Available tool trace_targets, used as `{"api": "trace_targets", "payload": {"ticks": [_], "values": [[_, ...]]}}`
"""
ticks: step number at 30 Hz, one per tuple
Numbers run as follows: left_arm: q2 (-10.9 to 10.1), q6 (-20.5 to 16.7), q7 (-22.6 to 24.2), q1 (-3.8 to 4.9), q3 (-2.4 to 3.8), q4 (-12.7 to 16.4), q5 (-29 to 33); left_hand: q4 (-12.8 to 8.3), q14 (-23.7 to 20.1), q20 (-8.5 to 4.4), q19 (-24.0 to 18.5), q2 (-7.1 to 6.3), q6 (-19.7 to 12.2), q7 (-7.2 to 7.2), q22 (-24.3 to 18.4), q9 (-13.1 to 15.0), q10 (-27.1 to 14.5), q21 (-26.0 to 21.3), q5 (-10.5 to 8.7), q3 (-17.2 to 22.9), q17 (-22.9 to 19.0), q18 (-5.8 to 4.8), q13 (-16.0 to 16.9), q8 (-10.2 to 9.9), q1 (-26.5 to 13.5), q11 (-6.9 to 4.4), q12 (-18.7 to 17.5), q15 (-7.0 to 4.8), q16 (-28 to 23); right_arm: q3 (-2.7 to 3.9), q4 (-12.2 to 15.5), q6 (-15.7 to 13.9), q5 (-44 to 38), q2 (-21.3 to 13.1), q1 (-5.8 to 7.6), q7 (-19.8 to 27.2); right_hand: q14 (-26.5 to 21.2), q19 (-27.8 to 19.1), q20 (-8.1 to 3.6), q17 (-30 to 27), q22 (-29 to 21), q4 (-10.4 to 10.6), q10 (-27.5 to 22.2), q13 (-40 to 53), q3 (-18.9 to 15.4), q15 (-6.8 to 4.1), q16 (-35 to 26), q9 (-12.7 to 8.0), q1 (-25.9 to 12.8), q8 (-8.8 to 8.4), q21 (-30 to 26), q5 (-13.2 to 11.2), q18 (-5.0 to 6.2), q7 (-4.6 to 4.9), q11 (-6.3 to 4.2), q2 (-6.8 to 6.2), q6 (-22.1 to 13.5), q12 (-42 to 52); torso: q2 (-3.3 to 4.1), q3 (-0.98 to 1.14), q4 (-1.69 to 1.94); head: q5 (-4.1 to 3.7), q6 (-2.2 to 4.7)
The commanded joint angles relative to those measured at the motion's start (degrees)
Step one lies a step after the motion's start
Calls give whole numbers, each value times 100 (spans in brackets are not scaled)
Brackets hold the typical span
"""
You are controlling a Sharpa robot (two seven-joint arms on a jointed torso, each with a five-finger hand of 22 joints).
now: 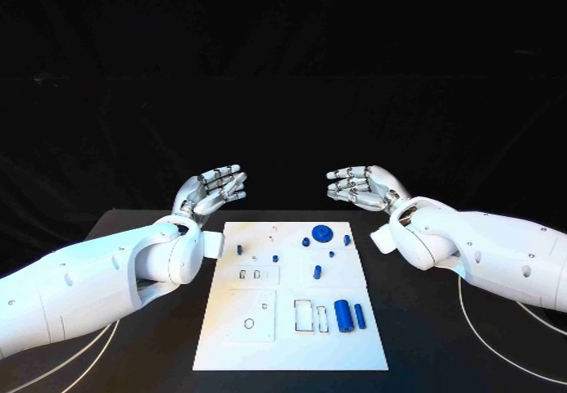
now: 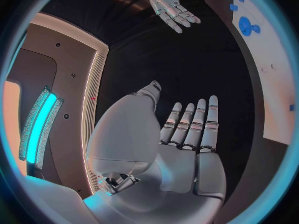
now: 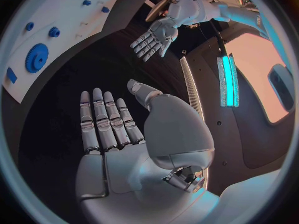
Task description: Assemble the parts on the task board
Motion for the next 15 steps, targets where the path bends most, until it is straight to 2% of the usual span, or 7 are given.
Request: {"api": "trace_targets", "payload": {"ticks": [1, 3, 5, 7, 11, 13, 15], "values": [[-66, 170, 73, 27, 31, 118, -126, -111, 1217, -57, 1025, -65, 1191, 414, 30, 247, 1592, 305, 16, 276, 266, 301, 60, 444, 237, -138, 173, -222, 377, 15, -53, 38, -1360, 5, 86, -144, 846, 775, -124, 73, 47, -110, 833, 20, 171, -218, 171, 99, 110, 193, 267, -33, 130, 288, -179, -163, 806, -38, 156, 7, 22, -27, 23], [-120, 183, 55, 34, 46, 205, -165, -131, 1350, -91, 1140, -89, 1279, 388, 22, 257, 1756, 335, 15, 320, 311, 304, 66, 472, 249, -178, 166, -266, 418, 17, -94, 134, -1731, 12, 141, -264, 1090, 1003, -211, 128, 75, -118, 1010, 23, 249, -299, 232, 109, 113, 213, 367, -26, 129, 243, -237, -220, 916, -68, 215, 8, 37, -41, 14], [-188, 206, 31, 42, 63, 316, -208, -152, 1570, -167, 1335, -134, 1364, 355, 20, 260, 1947, 397, 11, 382, 396, 309, 66, 486, 251, -227, 130, -333, 497, 19, -135, 256, -2202, 24, 208, -440, 1413, 1463, -377, 227, 200, -127, 1261, 35, 295, -428, 331, 139, 126, 276, 653, -7, 127, 165, -332, -285, 1083, -79, 281, 10, 52, -52, 13], [-250, 229, 10, 51, 77, 427, -231, -162, 1682, -203, 1432, -162, 1393, 340, 20, 259, 2028, 428, 15, 410, 446, 305, 67, 485, 251, -249, 105, -367, 539, 23, -162, 374, -2652, 39, 264, -626, 1619, 1618, -462, 310, 273, -124, 1408, 40, 306, -509, 395, 159, 134, 310, 795, 20, 117, 116, -383, -322, 1171, -96, 336, 9, 70, -71, 22], [-390, 277, -19, 74, 100, 691, -256, -172, 1779, -242, 1527, -202, 1436, 324, 11, 260, 2131, 451, 14, 438, 503, 304, 69, 489, 241, -273, 72, -399, 568, 30, -197, 612, -3605, 86, 374, -1045, 2214, 2063, -673, 577, 514, -86, 1694, 68, 242, -705, 666, 223, 112, 378, 1239, 56, 116, 13, -520, -415, 1343, -109, 468, -5, 102, -112, 55], [-458, 303, -30, 84, 113, 837, -260, -173, 1786, -244, 1534, -205, 1438, 322, 10, 260, 2137, 453, 14, 440, 508, 303, 68, 489, 241, -274, 68, -401, 570, 34, -196, 714, -4092, 110, 423, -1257, 2885, 2514, -865, 903, 774, -47, 1839, 90, 200, -889, 1056, 268, 90, 403, 1703, 143, 114, -78, -626, -494, 1438, -129, 529, -13, 117, -133, 71], [-500, 317, -35, 91, 121, 933, -261, -173, 1794, -247, 1542, -209, 1440, 321, 10, 260, 2142, 455, 14, 441, 513, 303, 68, 488, 237, -275, 64, -403, 573, 37, -187, 784, -4399, 127, 451, -1393, 3080, 2621, -926, 1057, 876, -20, 1855, 97, 198, -939, 1214, 285, 65, 401, 1865, 168, 110, -87, -646, -540, 1466, -148, 583, -22, 133, -150, 87]]}}
